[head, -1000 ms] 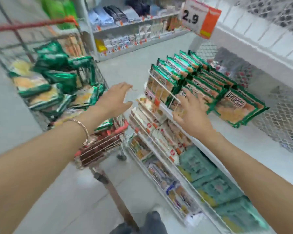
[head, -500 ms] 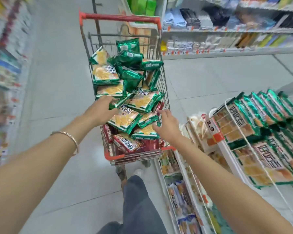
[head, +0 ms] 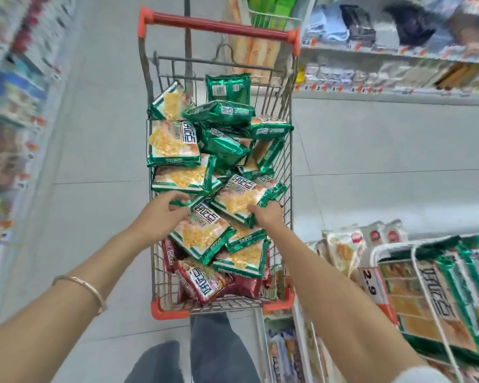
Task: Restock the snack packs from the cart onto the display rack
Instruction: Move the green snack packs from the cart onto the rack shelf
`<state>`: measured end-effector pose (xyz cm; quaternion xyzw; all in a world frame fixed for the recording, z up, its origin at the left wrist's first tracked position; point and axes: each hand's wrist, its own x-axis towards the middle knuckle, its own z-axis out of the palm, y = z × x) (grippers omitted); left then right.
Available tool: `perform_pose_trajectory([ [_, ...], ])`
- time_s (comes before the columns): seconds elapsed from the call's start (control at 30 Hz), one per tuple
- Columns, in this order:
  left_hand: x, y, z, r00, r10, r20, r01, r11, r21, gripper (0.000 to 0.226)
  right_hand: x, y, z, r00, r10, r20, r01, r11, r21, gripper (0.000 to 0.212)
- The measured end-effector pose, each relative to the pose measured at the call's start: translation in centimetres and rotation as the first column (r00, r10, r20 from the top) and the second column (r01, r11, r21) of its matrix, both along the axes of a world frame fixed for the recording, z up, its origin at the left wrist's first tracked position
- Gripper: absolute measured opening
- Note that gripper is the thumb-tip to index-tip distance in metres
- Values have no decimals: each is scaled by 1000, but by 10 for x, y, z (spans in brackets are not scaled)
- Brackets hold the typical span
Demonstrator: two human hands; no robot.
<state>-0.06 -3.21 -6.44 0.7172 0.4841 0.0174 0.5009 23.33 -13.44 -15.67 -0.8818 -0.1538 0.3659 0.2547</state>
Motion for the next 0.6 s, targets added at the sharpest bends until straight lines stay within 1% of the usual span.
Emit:
perform_pose_trajectory([
  [0.1,4,13,-5,992,121,43,-120,992,-43,21,12,-18,20,1000,19,12,-20,992,122,27],
  [0.13,6,16,-7,987,152,56,-148,986,-76,22,13,-26,31,999,48,-13,-45,984,173,26],
  [0.17,9,16,-6,985,161,63,-151,979,-136,27,13,-33,41,993,100,-60,-86,974,210,30],
  [0.2,13,14,-6,987,148,65,-130,965,-226,36,10,-36,52,978,168,-125,-135,962,236,35],
  [0.23,18,10,-4,990,125,66,-95,935,-341,48,5,-38,58,952,230,-202,-181,956,232,45],
  [0.27,21,5,-3,991,114,76,-66,883,-464,59,0,-39,62,922,274,-275,-217,951,218,58],
  [0.3,23,0,-4,989,123,82,-58,834,-548,78,-5,-37,65,886,307,-346,-248,947,204,67],
  [0.33,22,-3,-9,985,159,64,-93,808,-581,92,-8,-34,66,864,308,-399,-239,947,214,66],
  [0.37,18,-5,-13,974,221,39,-159,800,-578,93,-8,-31,61,858,228,-460,-138,965,221,57],
  [0.4,12,-6,-19,953,302,23,-236,790,-566,83,-7,-29,55,864,92,-495,10,980,199,46],
  [0.43,5,-6,-24,927,375,20,-301,774,-557,68,-4,-28,42,882,-50,-469,127,983,135,40],
  [0.47,-3,-6,-28,902,431,27,-347,760,-549,52,-2,-28,28,912,-144,-383,173,984,43,41],
  [0.5,-10,-6,-31,887,462,28,-377,756,-535,38,-5,-30,16,930,-176,-323,167,984,-57,46],
  [0.53,-17,-6,-33,879,476,26,-397,762,-512,32,-11,-30,5,922,-183,-340,150,981,-119,57],
  [0.57,-24,-6,-34,880,473,31,-400,776,-488,33,-18,-30,-9,905,-191,-379,143,978,-152,69],
  [0.6,-29,-4,-38,881,472,37,-401,785,-472,38,-26,-29,-16,901,-198,-387,148,977,-157,77],
])
